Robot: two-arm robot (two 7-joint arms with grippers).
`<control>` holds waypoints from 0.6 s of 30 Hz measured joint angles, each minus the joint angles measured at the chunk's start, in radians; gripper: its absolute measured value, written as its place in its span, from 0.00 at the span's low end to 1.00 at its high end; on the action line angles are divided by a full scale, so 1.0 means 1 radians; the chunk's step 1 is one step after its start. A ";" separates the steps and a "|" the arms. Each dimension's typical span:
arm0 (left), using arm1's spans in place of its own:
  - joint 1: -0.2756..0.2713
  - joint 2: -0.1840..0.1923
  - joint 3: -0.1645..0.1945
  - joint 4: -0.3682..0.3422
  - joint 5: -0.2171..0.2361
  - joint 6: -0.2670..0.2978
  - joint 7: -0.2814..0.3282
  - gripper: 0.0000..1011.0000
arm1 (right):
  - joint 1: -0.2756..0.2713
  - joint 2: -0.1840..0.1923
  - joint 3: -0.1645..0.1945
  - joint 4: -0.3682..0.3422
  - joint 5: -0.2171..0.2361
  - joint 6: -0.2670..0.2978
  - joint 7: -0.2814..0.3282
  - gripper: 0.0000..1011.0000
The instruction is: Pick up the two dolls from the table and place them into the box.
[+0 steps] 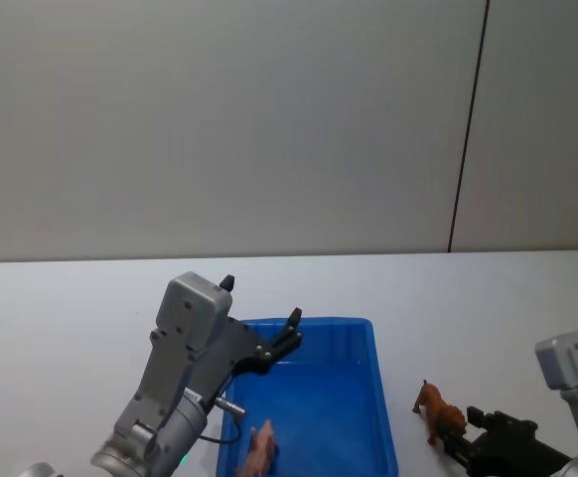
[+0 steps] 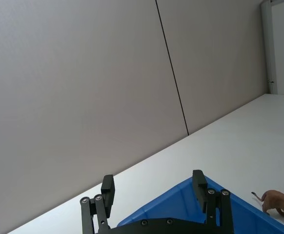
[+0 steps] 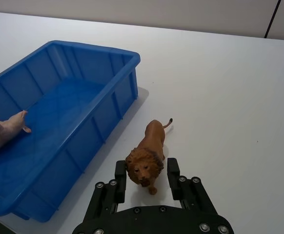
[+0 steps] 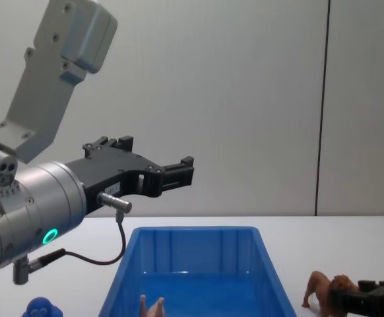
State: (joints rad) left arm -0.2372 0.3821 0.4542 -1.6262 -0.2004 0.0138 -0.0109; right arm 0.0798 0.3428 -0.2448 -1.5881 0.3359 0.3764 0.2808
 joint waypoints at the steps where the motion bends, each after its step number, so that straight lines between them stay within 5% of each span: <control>1: 0.000 0.000 0.000 0.000 0.000 0.000 0.000 0.99 | 0.000 0.000 0.000 0.001 0.000 -0.002 0.000 0.51; 5: 0.000 0.000 0.000 0.000 0.000 0.000 0.000 0.99 | 0.000 -0.001 -0.001 0.002 -0.002 -0.015 0.000 0.36; 18: 0.000 0.000 0.000 0.000 0.000 0.000 0.000 0.99 | 0.003 -0.003 -0.004 -0.027 -0.036 -0.095 -0.017 0.35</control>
State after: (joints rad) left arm -0.2372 0.3821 0.4542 -1.6262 -0.2004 0.0138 -0.0109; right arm 0.0829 0.3394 -0.2488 -1.6147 0.2994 0.2817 0.2634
